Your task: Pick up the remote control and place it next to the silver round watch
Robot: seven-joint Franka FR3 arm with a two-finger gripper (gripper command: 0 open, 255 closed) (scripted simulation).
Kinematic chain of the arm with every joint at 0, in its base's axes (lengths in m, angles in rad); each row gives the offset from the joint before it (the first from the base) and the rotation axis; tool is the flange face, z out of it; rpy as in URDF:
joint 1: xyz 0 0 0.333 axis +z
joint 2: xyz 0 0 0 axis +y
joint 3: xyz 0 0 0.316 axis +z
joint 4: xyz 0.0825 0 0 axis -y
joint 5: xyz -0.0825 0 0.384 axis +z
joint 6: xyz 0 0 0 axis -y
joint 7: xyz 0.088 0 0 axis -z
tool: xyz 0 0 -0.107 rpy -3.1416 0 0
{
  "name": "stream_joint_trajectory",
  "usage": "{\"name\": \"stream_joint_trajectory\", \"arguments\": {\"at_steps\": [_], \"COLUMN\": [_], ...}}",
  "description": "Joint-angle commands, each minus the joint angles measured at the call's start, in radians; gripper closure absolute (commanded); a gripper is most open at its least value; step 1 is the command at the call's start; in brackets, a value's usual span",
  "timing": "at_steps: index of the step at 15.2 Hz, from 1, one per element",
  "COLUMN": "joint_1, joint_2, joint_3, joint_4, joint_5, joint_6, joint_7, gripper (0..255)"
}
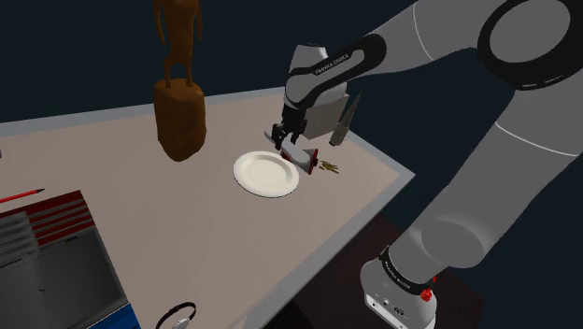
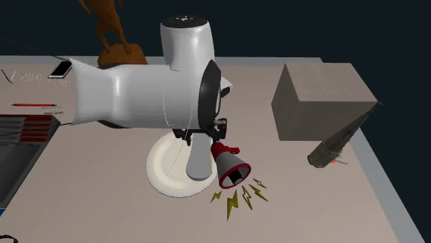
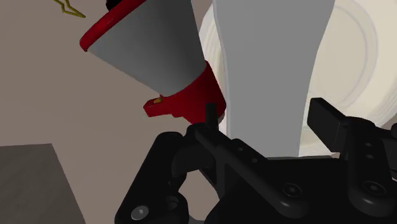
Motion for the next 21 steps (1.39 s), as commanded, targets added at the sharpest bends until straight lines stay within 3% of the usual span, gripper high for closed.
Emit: {"name": "stream_joint_trajectory", "arguments": {"at_steps": [1, 11, 21], "joint_1": [0.024, 0.141, 0.286], "joint_2": [-0.043, -0.228, -0.337], "joint_3": [0.018, 0.142, 0.310], "joint_4": [-0.058, -0.281, -0.389], "joint_5": [-0.006, 0.009, 0.089], "joint_6": [0.015, 0.050, 0.050], "joint_7": [0.047, 0.277, 0.522], "gripper": [255, 255, 255]}}
